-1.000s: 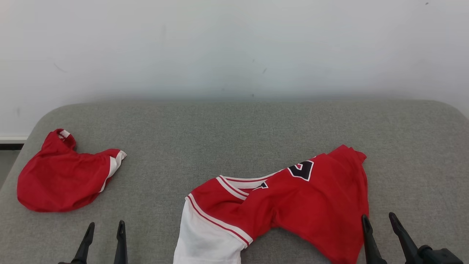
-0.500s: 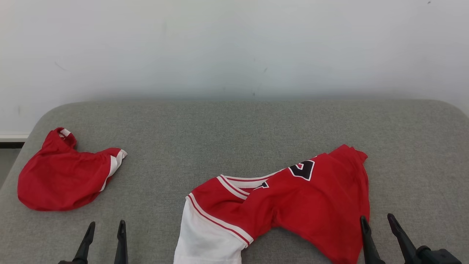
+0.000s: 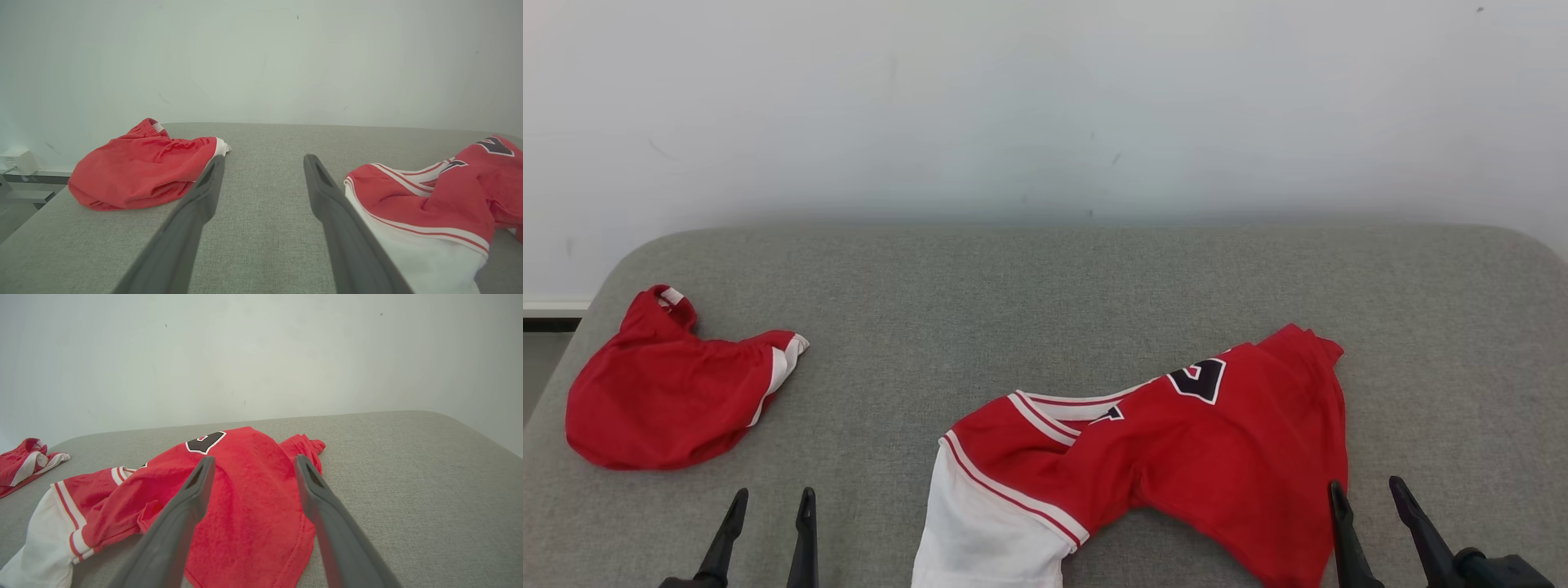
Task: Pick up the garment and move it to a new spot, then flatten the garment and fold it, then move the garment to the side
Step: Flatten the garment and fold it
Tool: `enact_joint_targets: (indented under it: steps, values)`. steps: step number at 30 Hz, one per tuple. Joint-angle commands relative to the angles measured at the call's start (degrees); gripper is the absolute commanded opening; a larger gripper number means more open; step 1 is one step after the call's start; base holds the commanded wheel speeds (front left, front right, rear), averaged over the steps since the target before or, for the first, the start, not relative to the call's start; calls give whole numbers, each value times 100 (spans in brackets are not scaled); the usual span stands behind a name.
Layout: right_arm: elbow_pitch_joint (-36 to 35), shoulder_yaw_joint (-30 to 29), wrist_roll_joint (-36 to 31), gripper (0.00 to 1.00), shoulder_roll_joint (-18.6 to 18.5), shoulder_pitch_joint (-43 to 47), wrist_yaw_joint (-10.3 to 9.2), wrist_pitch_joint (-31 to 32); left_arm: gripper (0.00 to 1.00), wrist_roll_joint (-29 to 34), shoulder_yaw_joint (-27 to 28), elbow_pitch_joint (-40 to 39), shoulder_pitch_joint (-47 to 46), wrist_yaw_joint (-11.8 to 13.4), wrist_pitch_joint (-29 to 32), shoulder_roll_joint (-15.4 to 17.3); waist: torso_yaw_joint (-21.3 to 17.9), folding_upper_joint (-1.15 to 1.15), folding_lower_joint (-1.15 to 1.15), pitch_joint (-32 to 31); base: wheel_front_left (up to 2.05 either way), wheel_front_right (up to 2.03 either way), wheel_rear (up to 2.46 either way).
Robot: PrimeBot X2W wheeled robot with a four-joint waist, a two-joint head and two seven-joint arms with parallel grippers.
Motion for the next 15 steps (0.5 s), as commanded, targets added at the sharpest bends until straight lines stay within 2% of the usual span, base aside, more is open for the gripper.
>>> enact_joint_targets:
  steps: [1, 12, 15]
  values:
    - [7, -18, -13, 100, 0, 26, -15, -18, 100, -29, -21, -17, 14, -21, -20, 31, 5, 0, 0, -3, 0, 0, 0]
    - [69, -66, 35, 100, -40, 40, -15, -1, 100, -88, -160, 27, 30, -46, 5, 75, 40, 0, 0, -2, 0, 0, 0]
    - [134, -100, 39, 100, -73, 34, -15, 41, 100, -104, -394, 92, -1, -90, 69, 46, 51, 0, 0, 21, 0, 0, 0]
